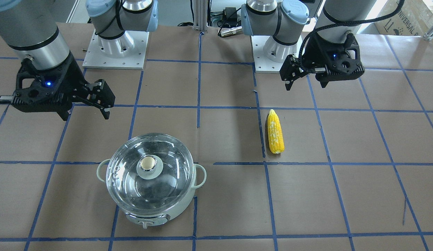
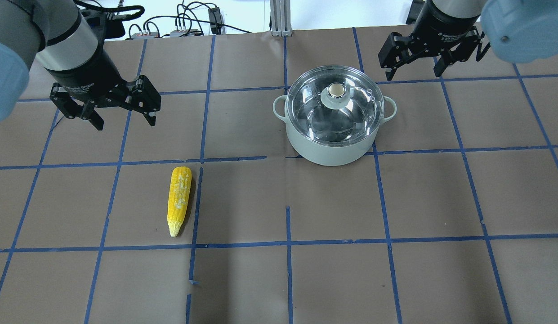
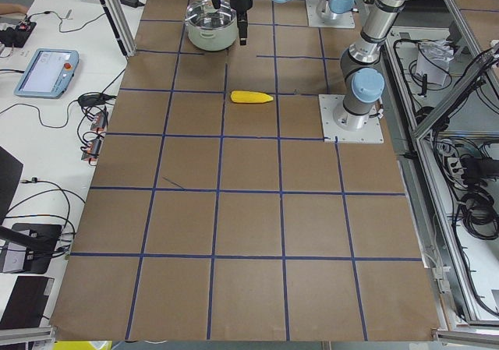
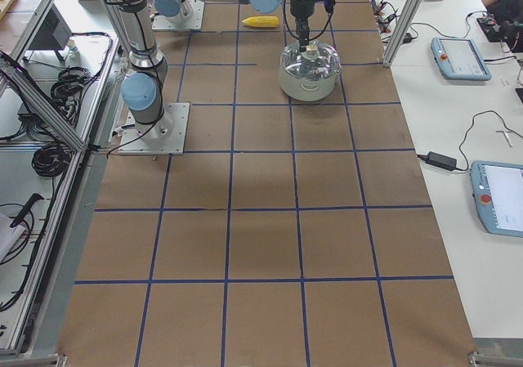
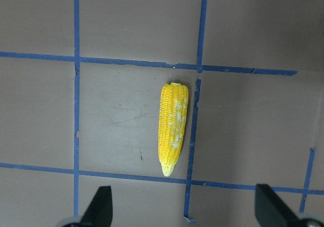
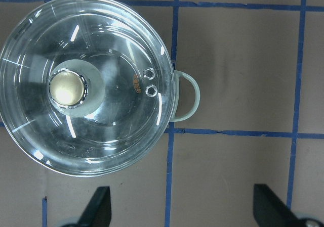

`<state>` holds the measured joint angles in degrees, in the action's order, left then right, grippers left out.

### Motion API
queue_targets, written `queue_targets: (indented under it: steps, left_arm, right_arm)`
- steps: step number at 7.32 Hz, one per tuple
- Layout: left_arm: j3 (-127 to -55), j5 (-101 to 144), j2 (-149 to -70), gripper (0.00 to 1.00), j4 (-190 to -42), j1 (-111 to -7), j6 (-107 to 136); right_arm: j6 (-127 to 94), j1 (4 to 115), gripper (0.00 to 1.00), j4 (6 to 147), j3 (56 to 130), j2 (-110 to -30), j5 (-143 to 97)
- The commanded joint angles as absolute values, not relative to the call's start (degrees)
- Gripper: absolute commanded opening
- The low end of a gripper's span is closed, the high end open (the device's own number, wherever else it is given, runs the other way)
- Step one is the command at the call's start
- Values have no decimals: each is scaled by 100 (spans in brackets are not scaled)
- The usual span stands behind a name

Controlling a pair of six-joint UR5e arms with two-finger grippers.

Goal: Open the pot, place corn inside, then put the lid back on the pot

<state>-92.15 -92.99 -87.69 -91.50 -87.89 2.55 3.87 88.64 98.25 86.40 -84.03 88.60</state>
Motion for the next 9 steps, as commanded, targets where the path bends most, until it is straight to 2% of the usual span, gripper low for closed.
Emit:
queue_targets:
  steps: [1,4,9]
  left_arm:
    - [-9220,-9290,-8763,100,-9149,-8789,255]
    - [-9229,-9290,-8763,100,-9149,-8789,255]
    - [-9229,-9255,-8780,100,-9149,-8789,255]
  right_arm:
    - [299,8894,99,9940,8483,-8159,8833]
    - [290,9209,98,10511,8482,-7675,8990]
    - [159,9667,97,10705,8446,-7313,9079]
